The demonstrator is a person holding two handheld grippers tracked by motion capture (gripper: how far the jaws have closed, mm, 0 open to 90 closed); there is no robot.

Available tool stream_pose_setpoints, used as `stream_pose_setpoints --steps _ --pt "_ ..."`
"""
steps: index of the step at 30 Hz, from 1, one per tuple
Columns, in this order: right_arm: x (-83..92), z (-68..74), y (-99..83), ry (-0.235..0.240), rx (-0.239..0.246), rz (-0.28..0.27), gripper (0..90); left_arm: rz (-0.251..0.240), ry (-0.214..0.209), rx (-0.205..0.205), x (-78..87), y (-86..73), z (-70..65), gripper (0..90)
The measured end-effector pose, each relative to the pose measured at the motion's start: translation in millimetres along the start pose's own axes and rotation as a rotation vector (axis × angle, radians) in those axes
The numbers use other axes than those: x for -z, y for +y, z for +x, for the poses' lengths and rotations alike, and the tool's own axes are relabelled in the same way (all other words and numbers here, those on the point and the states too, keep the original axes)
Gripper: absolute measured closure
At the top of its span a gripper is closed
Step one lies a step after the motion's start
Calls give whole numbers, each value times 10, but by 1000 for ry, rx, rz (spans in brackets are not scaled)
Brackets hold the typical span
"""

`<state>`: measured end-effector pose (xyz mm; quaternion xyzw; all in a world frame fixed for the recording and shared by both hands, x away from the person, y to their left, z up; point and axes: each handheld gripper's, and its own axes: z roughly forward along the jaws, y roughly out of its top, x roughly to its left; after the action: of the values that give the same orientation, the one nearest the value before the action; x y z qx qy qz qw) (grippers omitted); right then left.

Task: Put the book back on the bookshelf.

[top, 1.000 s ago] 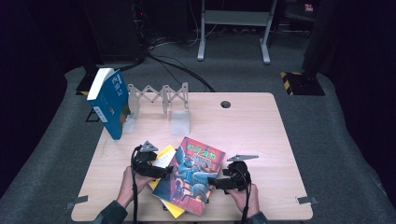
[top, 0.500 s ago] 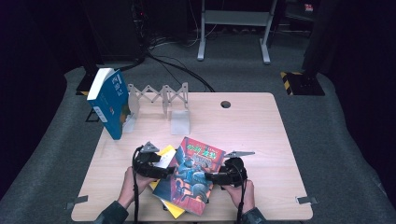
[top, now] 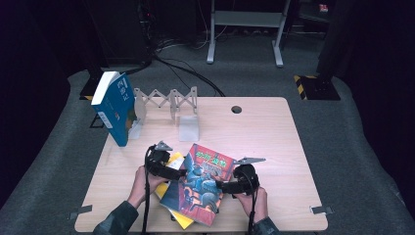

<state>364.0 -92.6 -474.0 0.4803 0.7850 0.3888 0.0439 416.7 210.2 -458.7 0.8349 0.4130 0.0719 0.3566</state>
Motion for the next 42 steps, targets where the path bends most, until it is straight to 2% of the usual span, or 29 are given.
stream_pose_setpoints --steps 2,3,4,5,10,14,19,22,25,30,34,37,38,39,41,42 --pt "17 -25 -36 1 4 -11 116 0 0 1 -32 51 6 44" --pt "31 -15 -47 3 -19 4 101 2 -12 -4 -54 81 12 44" --pt "33 -26 -57 9 -9 7 93 7 -20 0 -74 103 14 42" --pt "34 -20 -63 19 -23 18 81 11 -29 -1 -86 119 17 39" --pt "-32 -28 -45 81 -30 38 69 19 -53 -10 -176 213 18 42" --pt "-77 -12 -8 101 -40 47 72 28 -35 -37 -246 254 8 48" --pt "-123 6 27 106 -46 53 69 30 -51 -25 -293 328 26 49" --pt "-130 -1 33 108 -32 50 69 39 -61 -30 -335 379 36 49" --pt "-123 14 41 103 -36 60 69 57 -94 -16 -415 403 56 54" --pt "-122 20 43 93 -21 51 69 59 -138 35 -513 438 74 57" --pt "-126 33 49 89 -18 50 69 72 -166 30 -549 456 98 61" --pt "-129 31 46 89 -18 45 69 68 -199 41 -586 459 114 71" --pt "-133 28 44 92 -16 41 69 55 -203 57 -604 458 106 78" --pt "-134 26 43 93 -15 40 69 59 -221 53 -612 465 118 88" --pt "-135 22 44 94 -15 40 69 58 -227 57 -618 483 97 120" --pt "-136 21 45 94 -13 40 69 68 -227 36 -618 494 105 118"
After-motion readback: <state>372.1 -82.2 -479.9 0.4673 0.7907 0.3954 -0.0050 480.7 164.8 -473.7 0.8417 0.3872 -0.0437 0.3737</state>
